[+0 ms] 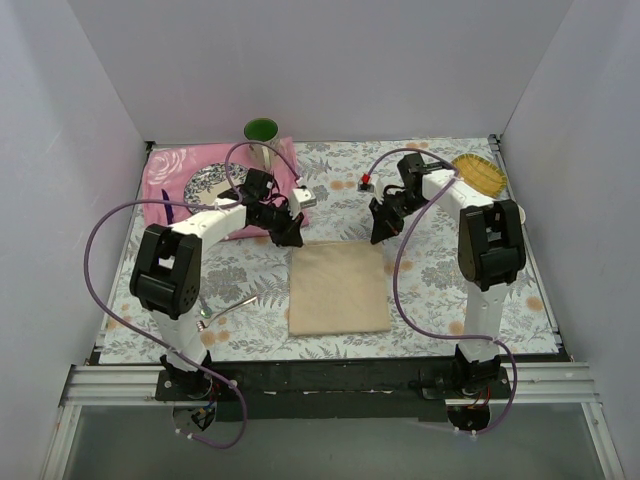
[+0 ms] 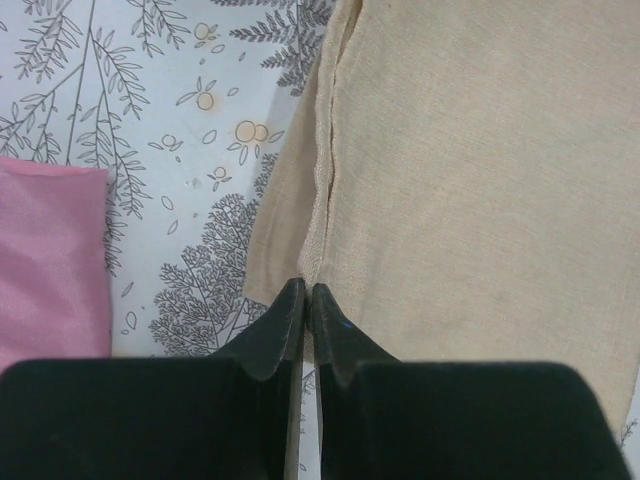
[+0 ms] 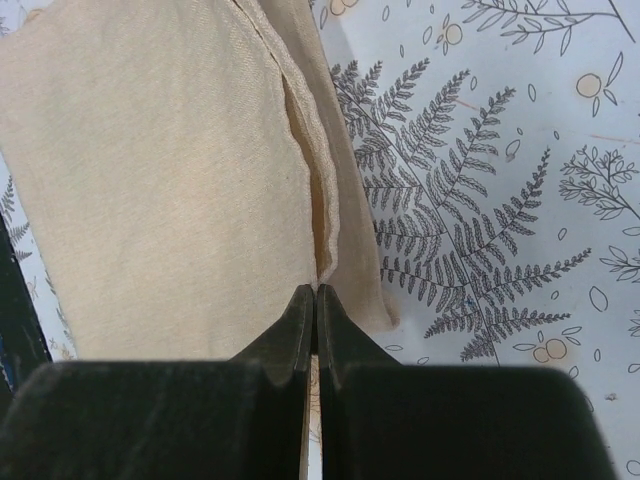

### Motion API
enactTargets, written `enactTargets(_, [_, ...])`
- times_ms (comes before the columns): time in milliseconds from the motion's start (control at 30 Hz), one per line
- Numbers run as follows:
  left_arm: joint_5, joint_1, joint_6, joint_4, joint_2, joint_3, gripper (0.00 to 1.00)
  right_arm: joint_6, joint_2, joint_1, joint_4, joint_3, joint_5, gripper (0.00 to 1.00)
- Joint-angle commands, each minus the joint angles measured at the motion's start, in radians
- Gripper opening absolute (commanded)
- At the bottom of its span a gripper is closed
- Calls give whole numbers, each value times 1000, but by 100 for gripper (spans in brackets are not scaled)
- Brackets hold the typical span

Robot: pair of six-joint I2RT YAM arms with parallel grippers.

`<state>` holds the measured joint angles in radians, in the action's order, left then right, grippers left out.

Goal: Fold the napkin into a case and place the utensils inside
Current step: Pick up the lower triangle-folded napkin from the center of the board, then fold the lower triangle-folded napkin at the center of the board.

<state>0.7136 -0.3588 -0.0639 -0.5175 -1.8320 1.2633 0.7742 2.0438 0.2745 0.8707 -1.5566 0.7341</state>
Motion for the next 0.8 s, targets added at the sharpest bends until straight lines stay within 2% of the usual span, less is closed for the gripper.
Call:
enactTargets(0, [46,-3,91,1,92,-53,0,34,-83,2,54,7,54,1])
enactTargets(333, [29,-23,182,7,229,-174,0,97,-175,25,74,119,45,1])
enactTargets(767, [-31,-154,194,4,329,-303,0,138,-260,75,76,250,21,1])
